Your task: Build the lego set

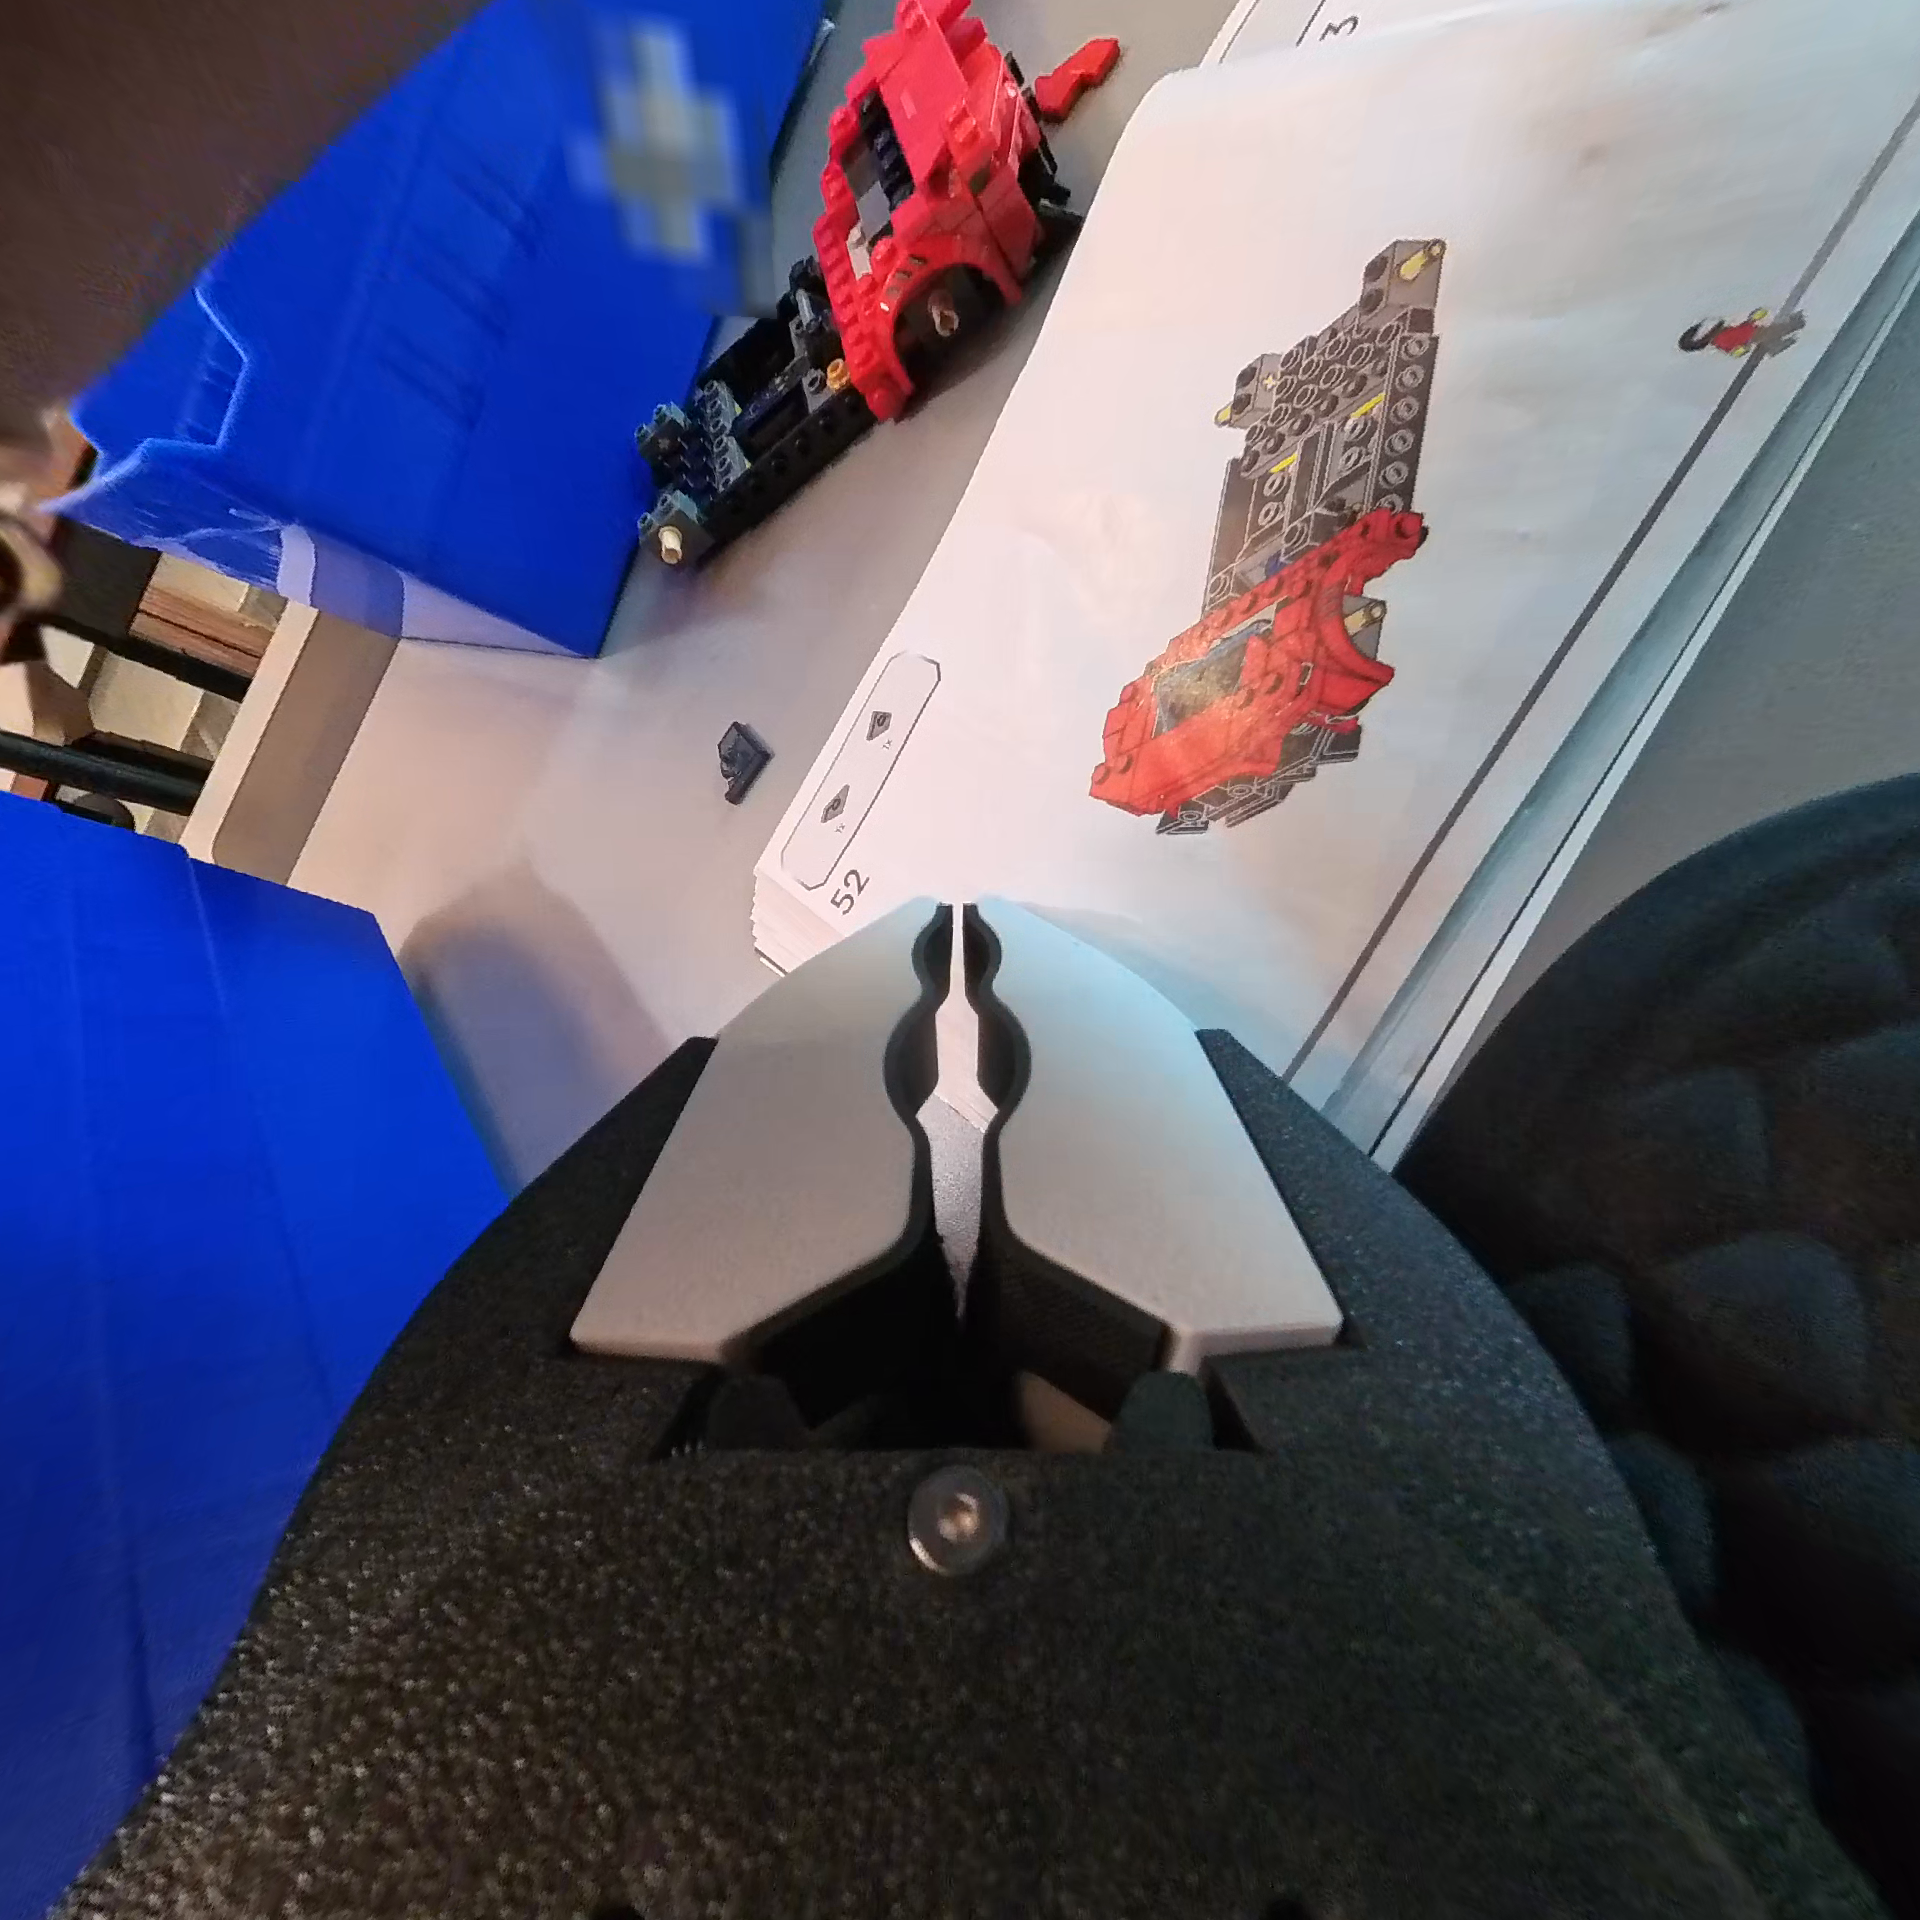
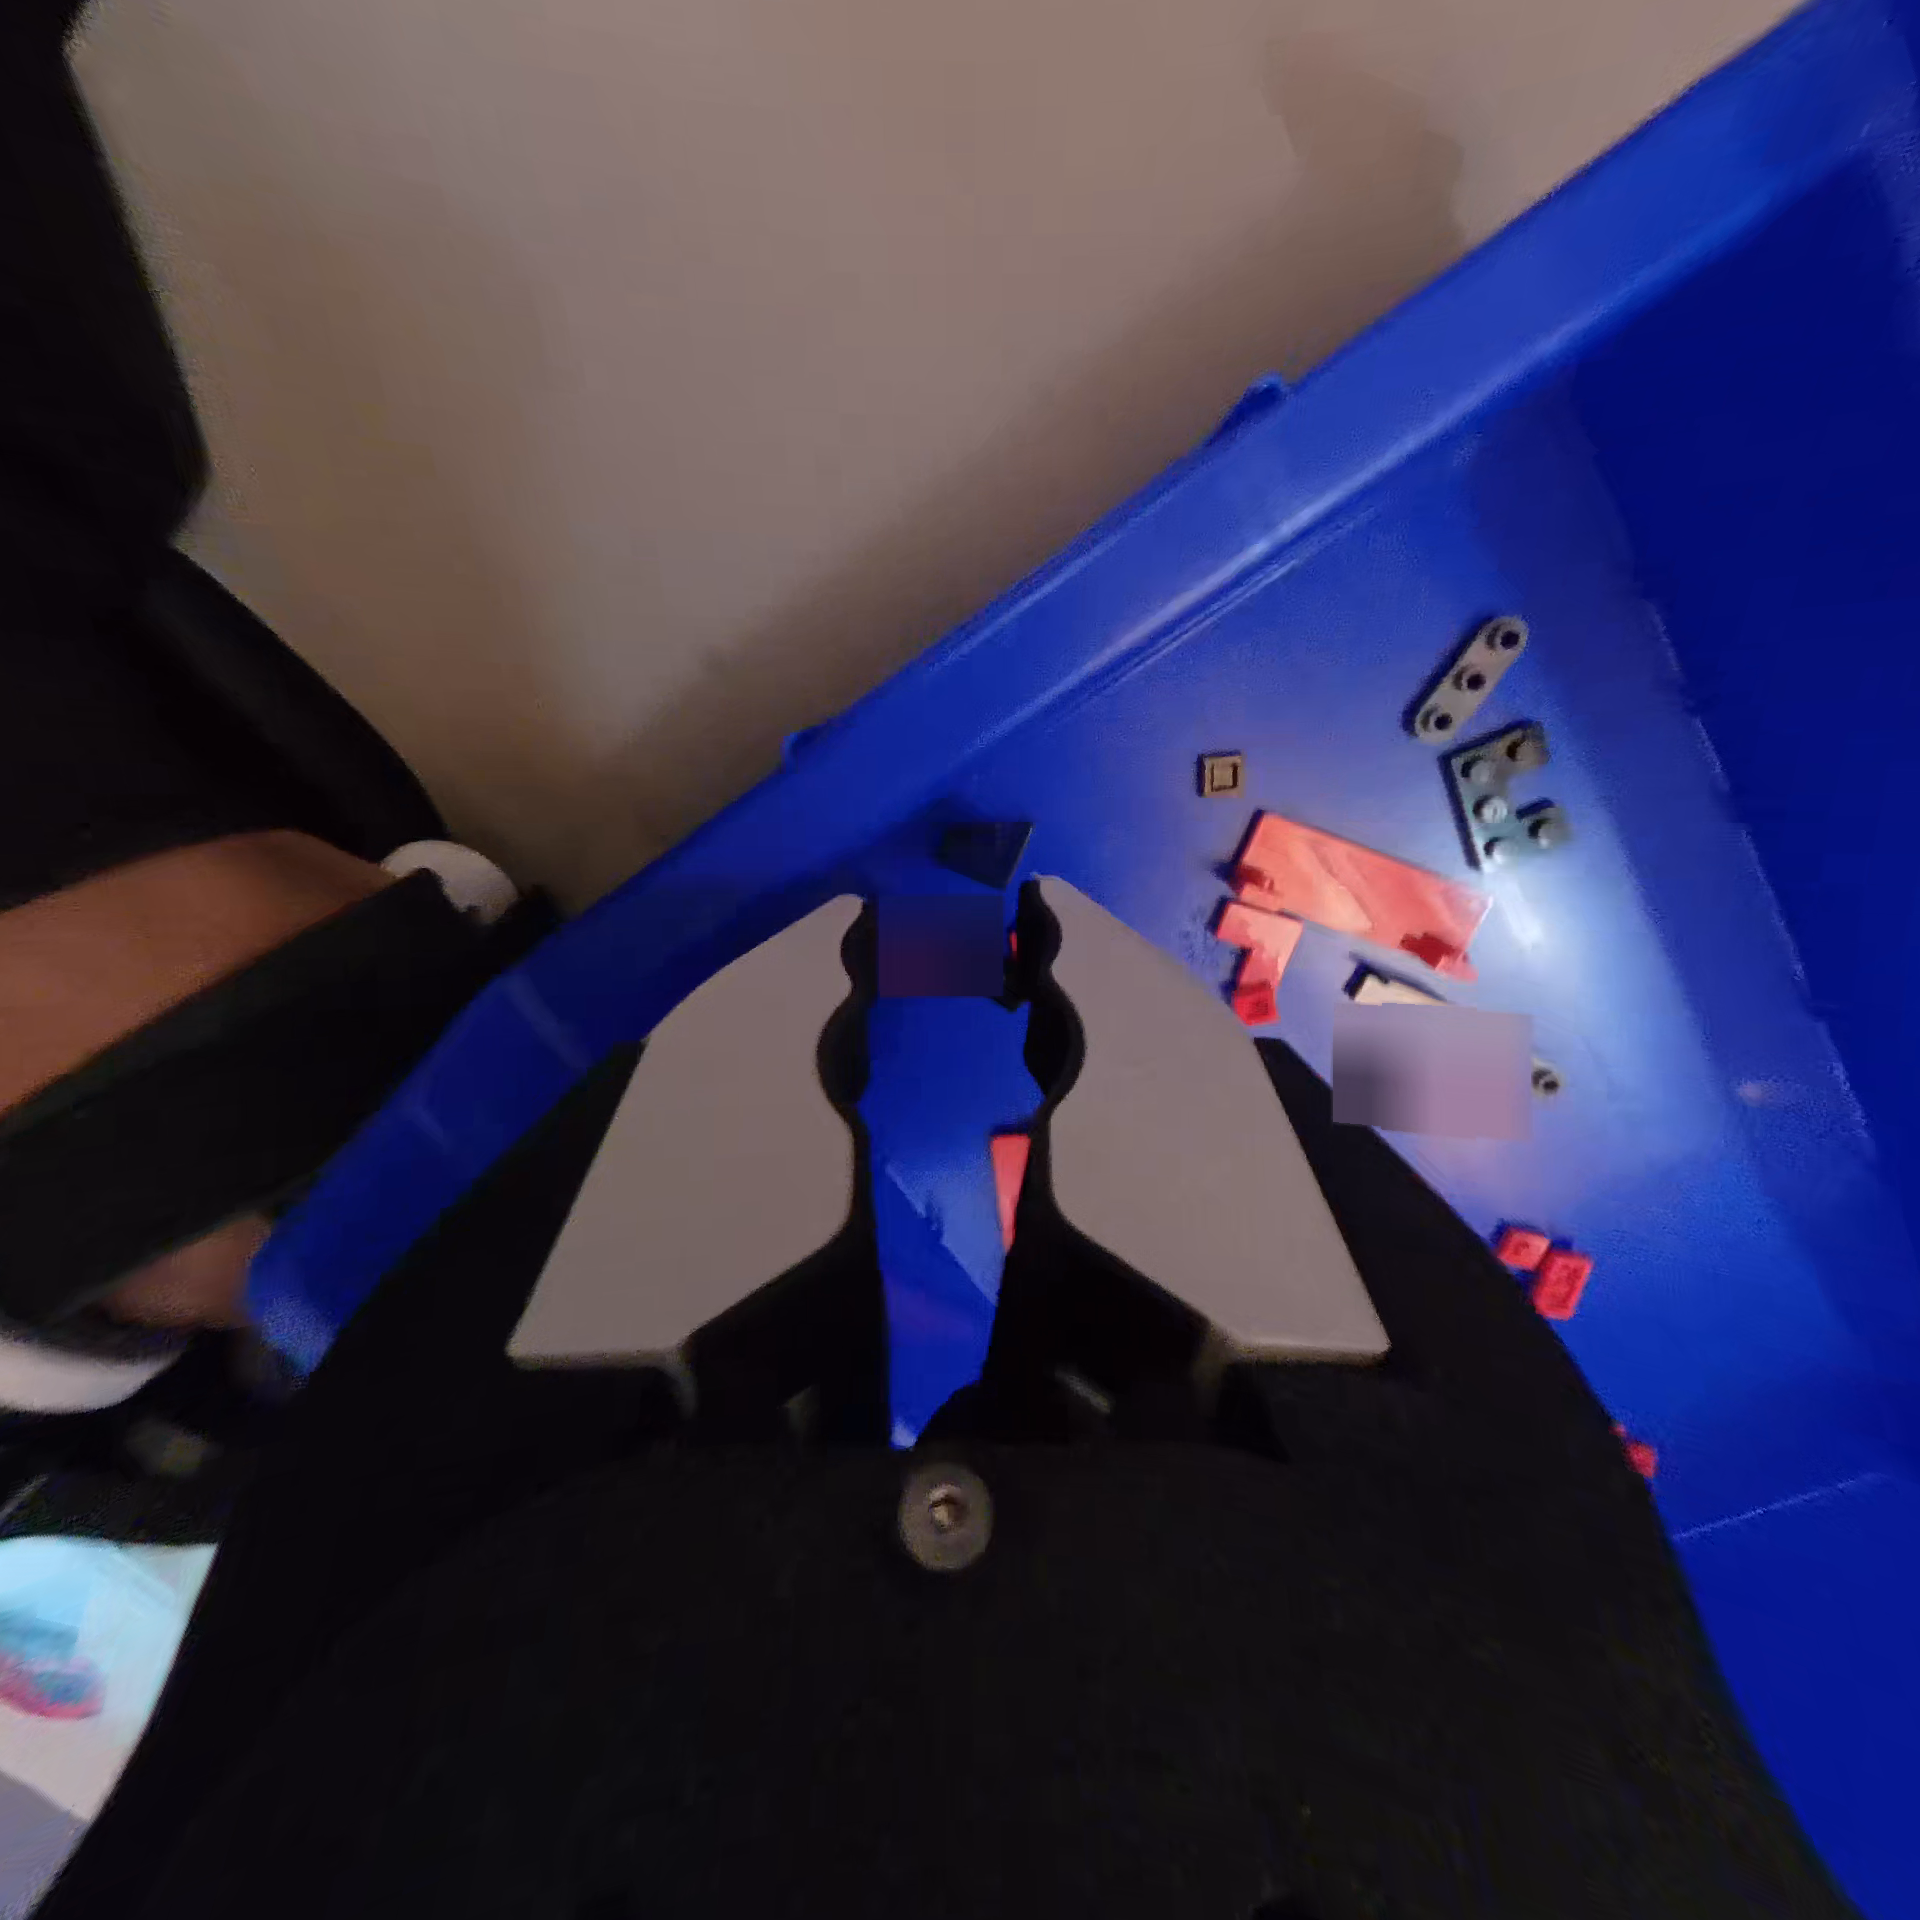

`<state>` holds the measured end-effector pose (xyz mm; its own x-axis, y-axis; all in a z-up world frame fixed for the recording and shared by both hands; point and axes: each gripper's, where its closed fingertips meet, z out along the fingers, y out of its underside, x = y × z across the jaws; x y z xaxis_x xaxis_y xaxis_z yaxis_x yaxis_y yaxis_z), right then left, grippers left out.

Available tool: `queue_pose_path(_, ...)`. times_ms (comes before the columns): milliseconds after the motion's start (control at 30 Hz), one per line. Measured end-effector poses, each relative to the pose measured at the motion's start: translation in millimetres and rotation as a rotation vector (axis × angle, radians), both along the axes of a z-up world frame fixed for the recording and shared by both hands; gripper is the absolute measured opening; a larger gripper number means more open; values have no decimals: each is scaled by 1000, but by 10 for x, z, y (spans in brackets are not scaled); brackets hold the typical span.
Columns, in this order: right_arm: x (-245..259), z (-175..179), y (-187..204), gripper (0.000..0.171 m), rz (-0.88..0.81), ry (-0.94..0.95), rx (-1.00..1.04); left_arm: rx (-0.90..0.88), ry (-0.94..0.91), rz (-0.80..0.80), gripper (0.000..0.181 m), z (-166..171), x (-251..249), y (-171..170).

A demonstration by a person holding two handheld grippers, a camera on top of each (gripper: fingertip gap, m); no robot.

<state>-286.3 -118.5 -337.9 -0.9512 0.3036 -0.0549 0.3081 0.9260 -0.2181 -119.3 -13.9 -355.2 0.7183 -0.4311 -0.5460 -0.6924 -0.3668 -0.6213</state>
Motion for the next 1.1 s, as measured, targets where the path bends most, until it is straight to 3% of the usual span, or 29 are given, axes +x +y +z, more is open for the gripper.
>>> queue_pose_path(167, -57, -204, 10, 32, 64, 13, 76, 1, 1, 0, 1, 0, -1, -2)
queue_pose_path(233, -71, -219, 0, 31, 78, 27, 77, 1, 1, 0, 1, -1, 0, -3)
queue_pose_path(300, -89, -224, -17, 19, 77, 42, 64, 1, 1, 0, 1, 0, -1, -3)
queue_pose_path(467, -122, -172, 38, 18, 60, 81, 67, 1, 1, 0, 1, 0, 0, -4)
queue_pose_path(600, -46, 468, 273, 18, -77, 227, 14, 1, 1, 0, 1, 1, 0, -5)
queue_pose_path(733, 562, 1019, 774, 18, -358, 298, -140, 2, 1, 2, 2, 3, -3, -3)
queue_pose_path(800, 956, 893, 1133, 18, -539, 290, -180, 3, 2, 4, 2, 5, -6, -2)
queue_pose_path(933, 1591, 139, 1658, 19, -837, 208, -164, 8, 4, 14, 4, 13, -21, 5)
queue_pose_path(1100, 1723, -272, 1818, 22, -900, 200, -93, 20, -10, 34, 11, 42, -47, 22)
